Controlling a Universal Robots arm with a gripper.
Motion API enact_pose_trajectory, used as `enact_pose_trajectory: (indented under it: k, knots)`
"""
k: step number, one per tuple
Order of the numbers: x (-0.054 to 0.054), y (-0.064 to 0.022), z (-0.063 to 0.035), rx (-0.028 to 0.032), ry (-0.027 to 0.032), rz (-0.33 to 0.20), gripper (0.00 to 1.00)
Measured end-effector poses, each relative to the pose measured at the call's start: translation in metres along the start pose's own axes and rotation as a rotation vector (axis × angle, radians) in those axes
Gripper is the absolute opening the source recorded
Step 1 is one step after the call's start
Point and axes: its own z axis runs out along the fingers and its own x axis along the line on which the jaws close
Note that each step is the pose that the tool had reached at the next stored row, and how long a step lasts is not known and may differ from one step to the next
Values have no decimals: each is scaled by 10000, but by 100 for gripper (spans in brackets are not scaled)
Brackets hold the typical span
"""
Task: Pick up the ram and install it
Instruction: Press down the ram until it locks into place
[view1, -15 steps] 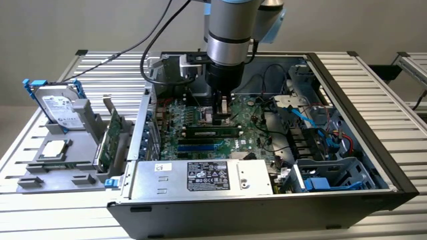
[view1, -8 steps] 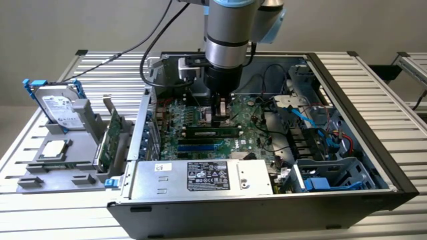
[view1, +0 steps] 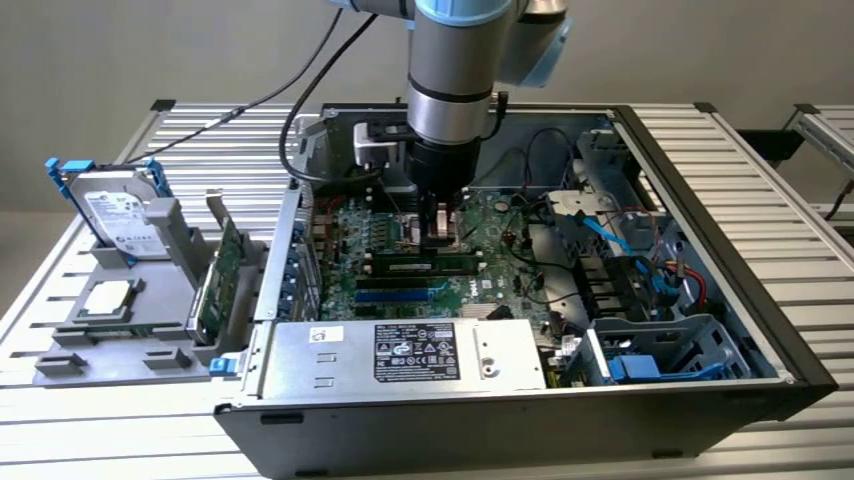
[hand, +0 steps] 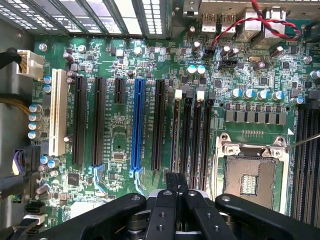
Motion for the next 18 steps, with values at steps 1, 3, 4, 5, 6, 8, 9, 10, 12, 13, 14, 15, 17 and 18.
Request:
enact_pose_trajectory:
  k: [1,3,4,5,6,8,9,10,12,13,14,15,17,18]
  knots:
    - [0,1,9,1,-2,-1,11]
    - [-1,2,20,1,-6,-2,11]
    - [0,3,19,0,-5,-1,11]
    - [-1,3,19,0,-6,-1,11]
    - [-1,3,19,0,-5,-1,11]
    - [-1,3,26,2,-10,-1,11]
    - [-2,2,33,2,-10,-1,11]
    - [-2,2,40,1,-9,-1,11]
    - [-1,2,46,0,-5,-1,11]
    - [-1,2,46,-1,-3,-1,11]
    - [-2,2,48,-1,-4,-1,11]
    - [-2,1,50,0,-6,-1,11]
    - [-2,1,53,0,-6,-1,11]
    - [-2,1,55,0,-6,-1,11]
